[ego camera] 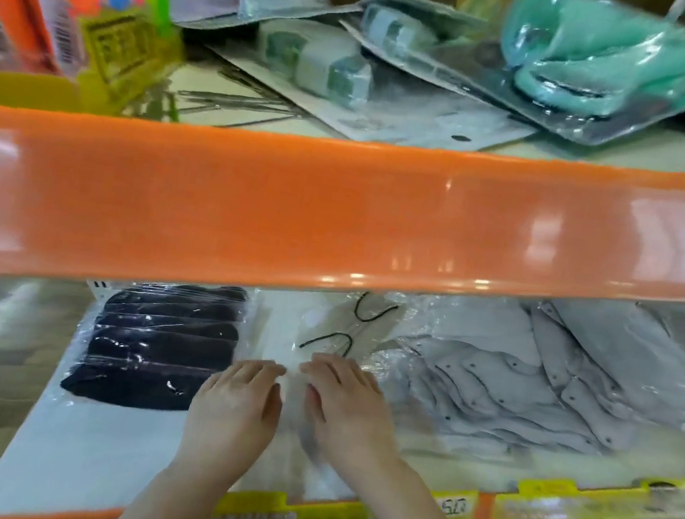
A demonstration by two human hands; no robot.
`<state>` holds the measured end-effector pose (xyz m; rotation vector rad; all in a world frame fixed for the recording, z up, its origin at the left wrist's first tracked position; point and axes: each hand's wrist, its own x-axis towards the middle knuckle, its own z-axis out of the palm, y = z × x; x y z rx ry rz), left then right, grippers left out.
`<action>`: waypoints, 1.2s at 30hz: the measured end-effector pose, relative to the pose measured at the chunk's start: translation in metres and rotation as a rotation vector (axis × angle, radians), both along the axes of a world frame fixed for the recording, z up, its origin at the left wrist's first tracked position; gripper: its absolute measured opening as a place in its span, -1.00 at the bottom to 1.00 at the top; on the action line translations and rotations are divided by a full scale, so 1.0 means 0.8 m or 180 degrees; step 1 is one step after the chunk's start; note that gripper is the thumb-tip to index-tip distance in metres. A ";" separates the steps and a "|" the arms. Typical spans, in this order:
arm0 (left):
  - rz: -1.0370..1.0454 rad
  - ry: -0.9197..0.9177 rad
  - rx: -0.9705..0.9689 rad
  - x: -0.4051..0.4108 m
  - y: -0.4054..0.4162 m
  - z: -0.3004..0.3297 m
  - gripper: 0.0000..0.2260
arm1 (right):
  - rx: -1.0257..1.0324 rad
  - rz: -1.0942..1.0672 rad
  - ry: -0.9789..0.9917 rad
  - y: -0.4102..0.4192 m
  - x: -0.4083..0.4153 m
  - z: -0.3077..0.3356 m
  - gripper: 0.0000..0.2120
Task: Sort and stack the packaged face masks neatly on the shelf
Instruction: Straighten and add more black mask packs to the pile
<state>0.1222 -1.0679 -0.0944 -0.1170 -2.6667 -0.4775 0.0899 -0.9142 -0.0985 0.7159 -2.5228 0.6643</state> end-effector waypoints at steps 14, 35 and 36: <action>-0.0541 0.0326 0.0053 -0.021 0.200 -0.001 -0.74 | -0.0175 -0.0645 0.0034 0.199 -0.002 0.000 -0.70; -0.0473 0.0476 -0.0056 -0.054 0.315 -0.039 -0.71 | 0.0296 -0.0845 -0.0378 0.303 -0.029 -0.041 -0.56; -0.0466 0.0501 -0.0068 -0.054 0.315 -0.041 -0.71 | 0.0185 -0.0794 -0.0391 0.304 -0.029 -0.042 -0.61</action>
